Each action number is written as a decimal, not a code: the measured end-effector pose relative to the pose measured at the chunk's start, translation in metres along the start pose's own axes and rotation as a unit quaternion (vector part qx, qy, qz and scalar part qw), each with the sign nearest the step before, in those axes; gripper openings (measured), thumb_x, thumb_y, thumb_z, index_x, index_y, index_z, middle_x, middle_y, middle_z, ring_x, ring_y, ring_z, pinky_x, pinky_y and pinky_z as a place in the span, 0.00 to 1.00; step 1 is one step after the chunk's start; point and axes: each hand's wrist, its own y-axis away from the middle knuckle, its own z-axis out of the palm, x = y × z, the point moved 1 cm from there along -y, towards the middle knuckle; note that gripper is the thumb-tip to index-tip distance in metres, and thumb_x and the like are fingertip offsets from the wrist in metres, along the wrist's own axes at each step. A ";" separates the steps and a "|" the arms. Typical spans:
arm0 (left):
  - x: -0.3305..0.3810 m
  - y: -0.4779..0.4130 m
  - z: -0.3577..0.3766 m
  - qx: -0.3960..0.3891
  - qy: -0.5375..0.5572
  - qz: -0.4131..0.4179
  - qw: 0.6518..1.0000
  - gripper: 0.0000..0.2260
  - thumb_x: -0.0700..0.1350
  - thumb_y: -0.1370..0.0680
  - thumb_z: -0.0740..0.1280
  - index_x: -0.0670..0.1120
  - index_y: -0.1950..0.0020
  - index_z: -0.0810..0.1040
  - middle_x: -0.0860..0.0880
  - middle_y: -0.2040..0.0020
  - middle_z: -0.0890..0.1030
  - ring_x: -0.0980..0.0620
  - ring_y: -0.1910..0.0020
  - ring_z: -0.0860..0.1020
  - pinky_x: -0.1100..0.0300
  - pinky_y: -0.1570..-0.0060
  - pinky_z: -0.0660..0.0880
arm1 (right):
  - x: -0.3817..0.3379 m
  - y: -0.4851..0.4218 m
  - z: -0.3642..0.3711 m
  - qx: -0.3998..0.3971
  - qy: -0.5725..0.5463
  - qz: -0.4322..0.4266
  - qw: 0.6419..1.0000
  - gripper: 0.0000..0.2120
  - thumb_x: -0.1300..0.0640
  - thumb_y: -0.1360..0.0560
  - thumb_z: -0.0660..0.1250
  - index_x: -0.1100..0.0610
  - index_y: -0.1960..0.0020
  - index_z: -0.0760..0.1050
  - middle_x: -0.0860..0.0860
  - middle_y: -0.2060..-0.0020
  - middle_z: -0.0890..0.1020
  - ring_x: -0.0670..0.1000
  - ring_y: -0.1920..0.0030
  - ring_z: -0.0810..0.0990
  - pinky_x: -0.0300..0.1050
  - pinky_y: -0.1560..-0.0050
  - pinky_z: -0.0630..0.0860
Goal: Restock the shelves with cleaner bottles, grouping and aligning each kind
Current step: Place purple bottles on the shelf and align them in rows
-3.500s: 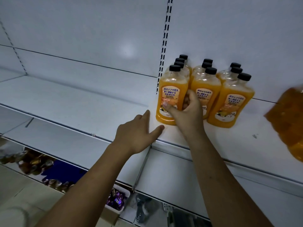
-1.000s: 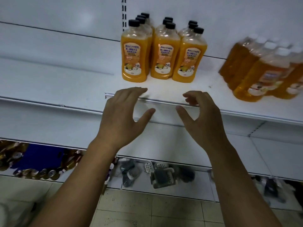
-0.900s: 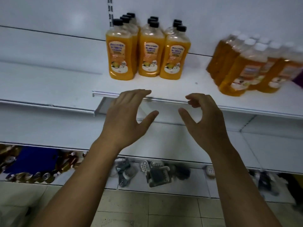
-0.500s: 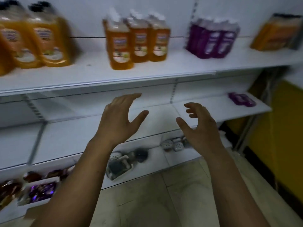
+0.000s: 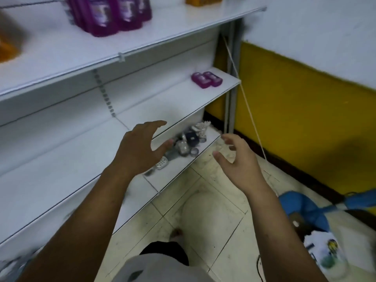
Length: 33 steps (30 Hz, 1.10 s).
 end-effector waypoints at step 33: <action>0.124 -0.451 0.236 -0.066 -0.006 -0.099 0.993 0.25 0.67 0.20 0.65 0.60 0.26 0.71 0.56 0.29 0.78 0.52 0.32 0.76 0.49 0.35 0.75 | 0.249 -0.474 -0.152 -0.119 0.054 -0.008 0.991 0.25 0.42 0.21 0.70 0.43 0.27 0.68 0.44 0.35 0.75 0.44 0.36 0.74 0.51 0.35 0.78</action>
